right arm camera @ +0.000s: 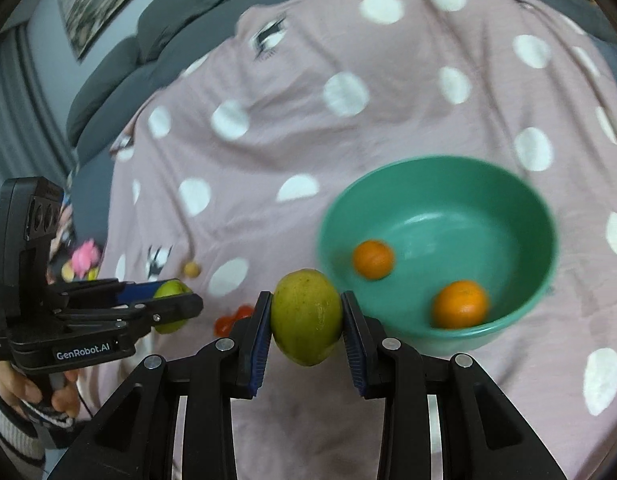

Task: Organize fruits
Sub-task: 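Carry both fruits over the green bowl and open both tools to release them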

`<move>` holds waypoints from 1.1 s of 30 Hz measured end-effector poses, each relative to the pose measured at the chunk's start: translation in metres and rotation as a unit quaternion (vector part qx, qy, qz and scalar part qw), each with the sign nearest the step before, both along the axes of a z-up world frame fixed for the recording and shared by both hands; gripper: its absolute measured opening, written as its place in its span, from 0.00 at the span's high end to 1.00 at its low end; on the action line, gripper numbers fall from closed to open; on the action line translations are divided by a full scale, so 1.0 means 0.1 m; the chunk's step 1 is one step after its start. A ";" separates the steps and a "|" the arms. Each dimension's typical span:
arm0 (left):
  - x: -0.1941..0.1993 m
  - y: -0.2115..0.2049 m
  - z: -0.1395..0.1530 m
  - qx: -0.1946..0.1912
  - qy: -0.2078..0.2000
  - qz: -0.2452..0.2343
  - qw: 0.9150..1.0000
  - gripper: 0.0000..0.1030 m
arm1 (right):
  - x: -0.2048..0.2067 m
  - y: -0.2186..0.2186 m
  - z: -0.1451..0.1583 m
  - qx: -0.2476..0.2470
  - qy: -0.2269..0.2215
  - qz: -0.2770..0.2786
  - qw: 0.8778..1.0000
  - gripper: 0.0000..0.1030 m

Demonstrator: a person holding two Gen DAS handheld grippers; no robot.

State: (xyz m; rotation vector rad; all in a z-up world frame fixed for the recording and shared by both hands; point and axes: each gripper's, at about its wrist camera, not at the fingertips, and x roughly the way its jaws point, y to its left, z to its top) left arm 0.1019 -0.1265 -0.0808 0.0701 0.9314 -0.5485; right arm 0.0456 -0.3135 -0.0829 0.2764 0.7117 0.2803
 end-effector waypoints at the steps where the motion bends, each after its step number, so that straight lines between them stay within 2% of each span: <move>1: 0.03 -0.08 0.02 -0.006 -0.001 -0.007 1.000 0.67 | 0.01 -0.09 0.01 0.004 -0.003 -0.015 1.000 0.66; 6: 0.21 -0.54 0.13 -0.023 -0.017 -0.048 0.998 0.67 | 0.05 -0.39 0.02 0.010 -0.010 -0.059 0.998 0.66; 11: 0.35 -0.93 0.05 -0.015 -0.019 -0.077 0.997 0.67 | 0.14 -0.52 -0.03 -0.008 -0.005 -0.080 0.997 0.65; 21: 0.56 -1.17 -0.17 0.007 0.001 -0.088 0.996 0.68 | 0.27 -0.65 -0.15 -0.042 0.022 -0.104 0.993 0.65; 22: 0.57 -1.17 -0.17 0.006 0.002 -0.088 0.996 0.67 | 0.28 -0.65 -0.16 -0.045 0.023 -0.106 0.993 0.65; 25: 0.55 -1.14 -0.13 -0.004 -0.002 -0.085 0.996 0.48 | 0.27 -0.67 -0.15 -0.048 0.023 -0.113 0.992 0.56; 26: 0.55 -1.11 -0.09 -0.008 -0.005 -0.083 0.997 0.44 | 0.26 -0.67 -0.13 -0.051 0.022 -0.116 0.992 0.55; 30: 0.49 -0.96 0.01 -0.020 -0.015 -0.073 0.997 0.40 | 0.20 -0.71 -0.08 -0.046 0.018 -0.125 0.991 0.54; 33: 0.39 -0.68 0.04 -0.026 -0.021 -0.049 0.998 0.36 | 0.12 -0.71 -0.03 -0.032 0.008 -0.118 0.993 0.54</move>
